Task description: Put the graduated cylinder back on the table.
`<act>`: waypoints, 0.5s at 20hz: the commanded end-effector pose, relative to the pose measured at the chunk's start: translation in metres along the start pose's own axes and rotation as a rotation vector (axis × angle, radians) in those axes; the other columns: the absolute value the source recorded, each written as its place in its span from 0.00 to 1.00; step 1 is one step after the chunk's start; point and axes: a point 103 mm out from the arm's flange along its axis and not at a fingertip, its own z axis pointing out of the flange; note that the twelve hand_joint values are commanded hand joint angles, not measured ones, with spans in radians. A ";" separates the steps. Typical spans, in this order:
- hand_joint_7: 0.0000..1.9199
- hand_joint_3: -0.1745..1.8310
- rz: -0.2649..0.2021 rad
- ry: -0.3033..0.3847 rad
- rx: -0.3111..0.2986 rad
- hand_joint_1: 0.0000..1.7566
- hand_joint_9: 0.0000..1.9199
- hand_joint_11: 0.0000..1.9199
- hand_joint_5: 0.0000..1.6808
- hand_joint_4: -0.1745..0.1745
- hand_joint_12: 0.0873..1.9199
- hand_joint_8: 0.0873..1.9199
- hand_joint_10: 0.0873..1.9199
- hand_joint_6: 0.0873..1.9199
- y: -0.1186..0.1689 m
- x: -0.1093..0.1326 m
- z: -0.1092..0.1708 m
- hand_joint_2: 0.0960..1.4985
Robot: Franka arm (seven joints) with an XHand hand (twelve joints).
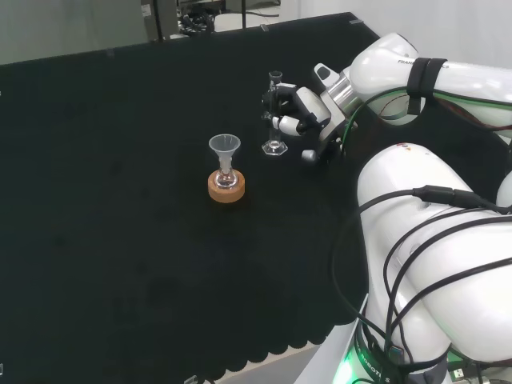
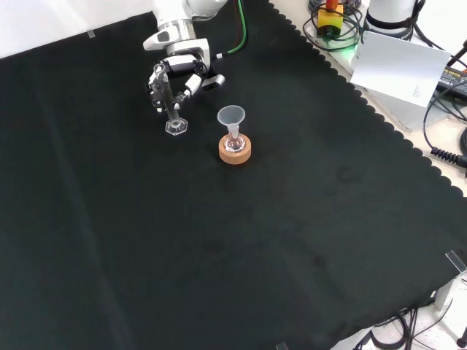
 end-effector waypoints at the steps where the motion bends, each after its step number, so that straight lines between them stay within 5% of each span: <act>1: 0.45 0.09 0.000 -0.006 -0.004 0.70 0.71 0.58 0.49 0.00 0.40 0.62 0.00 0.62 -0.002 0.001 0.000 0.78; 3: 0.44 0.09 -0.002 -0.006 0.000 0.70 0.70 0.57 0.48 0.00 0.41 0.63 0.00 0.63 -0.003 0.001 -0.001 0.78; 6: 0.44 0.09 -0.001 -0.014 0.016 0.65 0.68 0.56 0.49 0.00 0.43 0.43 0.00 0.62 -0.005 0.001 0.000 0.78; 10: 0.45 0.08 0.001 -0.018 0.041 0.65 0.67 0.56 0.52 0.00 0.45 0.35 0.00 0.59 -0.008 -0.001 0.003 0.77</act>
